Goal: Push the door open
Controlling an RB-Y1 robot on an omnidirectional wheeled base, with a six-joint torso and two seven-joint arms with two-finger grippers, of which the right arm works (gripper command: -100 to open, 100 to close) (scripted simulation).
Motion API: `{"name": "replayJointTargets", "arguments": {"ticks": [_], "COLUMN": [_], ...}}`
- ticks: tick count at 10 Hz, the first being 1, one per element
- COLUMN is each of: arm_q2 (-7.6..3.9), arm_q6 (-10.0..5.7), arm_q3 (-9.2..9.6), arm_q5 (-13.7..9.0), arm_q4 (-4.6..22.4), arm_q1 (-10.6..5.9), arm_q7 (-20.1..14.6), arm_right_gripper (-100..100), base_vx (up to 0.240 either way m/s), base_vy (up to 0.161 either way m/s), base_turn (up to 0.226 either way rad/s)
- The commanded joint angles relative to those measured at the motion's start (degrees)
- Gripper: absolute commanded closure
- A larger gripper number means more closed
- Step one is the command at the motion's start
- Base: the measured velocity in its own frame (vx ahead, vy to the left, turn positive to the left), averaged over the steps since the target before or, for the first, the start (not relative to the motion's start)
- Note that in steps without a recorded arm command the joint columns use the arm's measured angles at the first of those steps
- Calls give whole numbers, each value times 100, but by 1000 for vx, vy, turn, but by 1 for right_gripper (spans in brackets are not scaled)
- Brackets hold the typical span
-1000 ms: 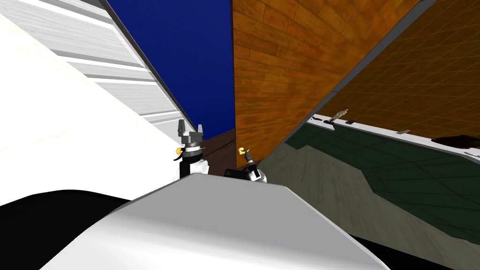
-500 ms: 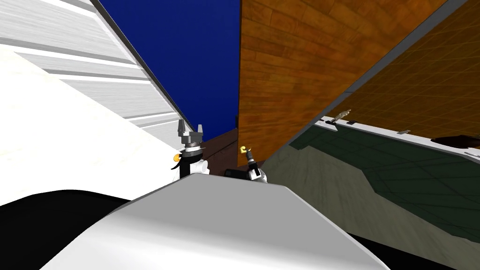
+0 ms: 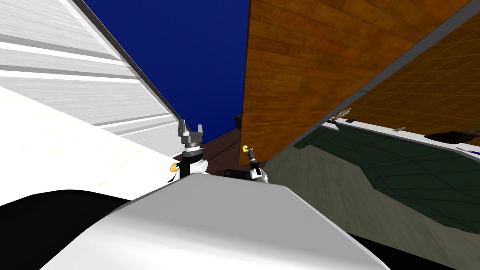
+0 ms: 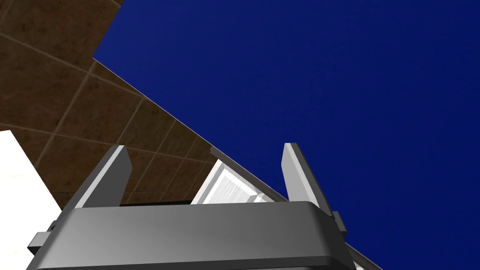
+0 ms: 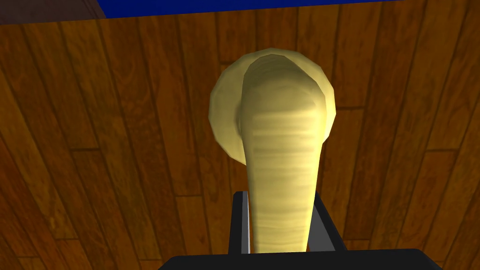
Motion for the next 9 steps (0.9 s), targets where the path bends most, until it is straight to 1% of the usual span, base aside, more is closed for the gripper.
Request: {"name": "replayJointTargets", "arguments": {"ticks": [1, 3, 5, 6, 8, 9], "arm_q2": [-57, -55, -55, -11, 105, 105], "arm_q6": [-12, -25, -25, -36, -50, -50], "arm_q3": [-117, -241, -241, -346, -487, -487], "arm_q5": [-24, -50, -50, -72, -101, -101], "arm_q4": [28, 58, 58, 83, 117, 117], "arm_q1": [-2, -4, -4, -6, -8, -8], "arm_q7": [99, 203, 203, 292, 411, 411], "arm_right_gripper": [100, 100, 100, 100, 100, 100], "base_vx": [133, 196, 89, 92, 162, 136], "base_vy": [68, 115, 41, 44, 116, 91], "base_turn": [-57, -84, -17, -49, -123, -31]}}
